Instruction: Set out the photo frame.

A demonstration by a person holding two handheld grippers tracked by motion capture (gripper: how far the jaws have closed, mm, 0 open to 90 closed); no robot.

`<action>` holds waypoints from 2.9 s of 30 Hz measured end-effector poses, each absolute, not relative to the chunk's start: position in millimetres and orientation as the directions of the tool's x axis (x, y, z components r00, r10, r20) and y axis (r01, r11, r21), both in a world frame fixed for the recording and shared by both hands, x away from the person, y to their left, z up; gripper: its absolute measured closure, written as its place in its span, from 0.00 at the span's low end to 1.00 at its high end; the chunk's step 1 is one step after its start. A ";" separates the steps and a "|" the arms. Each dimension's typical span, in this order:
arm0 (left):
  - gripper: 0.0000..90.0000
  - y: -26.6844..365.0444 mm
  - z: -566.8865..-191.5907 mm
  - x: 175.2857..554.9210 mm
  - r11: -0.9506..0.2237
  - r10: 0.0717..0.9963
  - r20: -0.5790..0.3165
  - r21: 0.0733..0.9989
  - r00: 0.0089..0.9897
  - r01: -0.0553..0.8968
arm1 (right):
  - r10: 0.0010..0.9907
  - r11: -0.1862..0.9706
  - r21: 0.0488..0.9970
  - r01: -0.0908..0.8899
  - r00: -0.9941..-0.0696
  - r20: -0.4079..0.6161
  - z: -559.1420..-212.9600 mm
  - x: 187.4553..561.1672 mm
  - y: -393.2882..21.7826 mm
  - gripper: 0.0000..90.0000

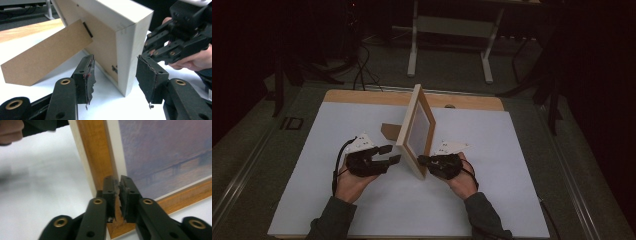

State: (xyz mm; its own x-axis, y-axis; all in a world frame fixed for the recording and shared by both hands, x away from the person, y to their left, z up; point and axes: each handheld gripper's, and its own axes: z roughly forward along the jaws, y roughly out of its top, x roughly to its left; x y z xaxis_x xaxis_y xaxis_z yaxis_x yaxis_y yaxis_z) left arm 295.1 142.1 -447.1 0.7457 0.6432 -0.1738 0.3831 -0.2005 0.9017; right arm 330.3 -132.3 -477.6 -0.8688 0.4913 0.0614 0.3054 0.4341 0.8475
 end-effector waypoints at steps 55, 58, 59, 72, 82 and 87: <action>0.77 126.0 -435.0 324.0 0.006 0.858 -0.256 0.872 0.445 0.489 | 0.486 0.501 0.813 0.296 -0.874 0.018 -488.1 331.4 -114.1 0.98; 0.77 129.2 -435.9 325.8 0.016 0.843 -0.275 0.873 0.462 0.488 | 0.499 0.497 0.815 0.299 -0.866 0.014 -487.5 332.7 -118.0 0.98; 0.77 130.4 -436.1 326.5 0.018 0.839 -0.279 0.872 0.466 0.489 | 0.501 0.499 0.813 0.300 -0.866 0.012 -487.1 332.7 -118.8 0.98; 0.78 146.0 -436.6 337.8 0.028 0.775 -0.359 0.842 0.520 0.539 | 0.528 0.479 0.825 0.300 -0.849 0.003 -481.7 336.8 -127.4 0.96; 0.80 152.9 -435.6 344.0 -0.006 0.725 -0.378 0.833 0.576 0.554 | 0.554 0.454 0.839 0.300 -0.833 -0.001 -474.8 338.4 -135.4 0.96; 0.80 153.3 -434.6 345.6 -0.036 0.696 -0.373 0.835 0.614 0.548 | 0.563 0.443 0.845 0.301 -0.827 0.000 -473.7 338.8 -138.9 0.95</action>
State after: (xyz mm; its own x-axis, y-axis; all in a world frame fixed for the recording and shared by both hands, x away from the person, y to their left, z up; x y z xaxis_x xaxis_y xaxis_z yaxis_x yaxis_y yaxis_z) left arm 345.6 153.3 -434.6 0.6138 0.6959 -0.3728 0.5483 -0.0361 0.8355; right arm 338.8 -138.9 -473.7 -0.8267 0.5627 0.0002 0.3014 0.4425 0.8446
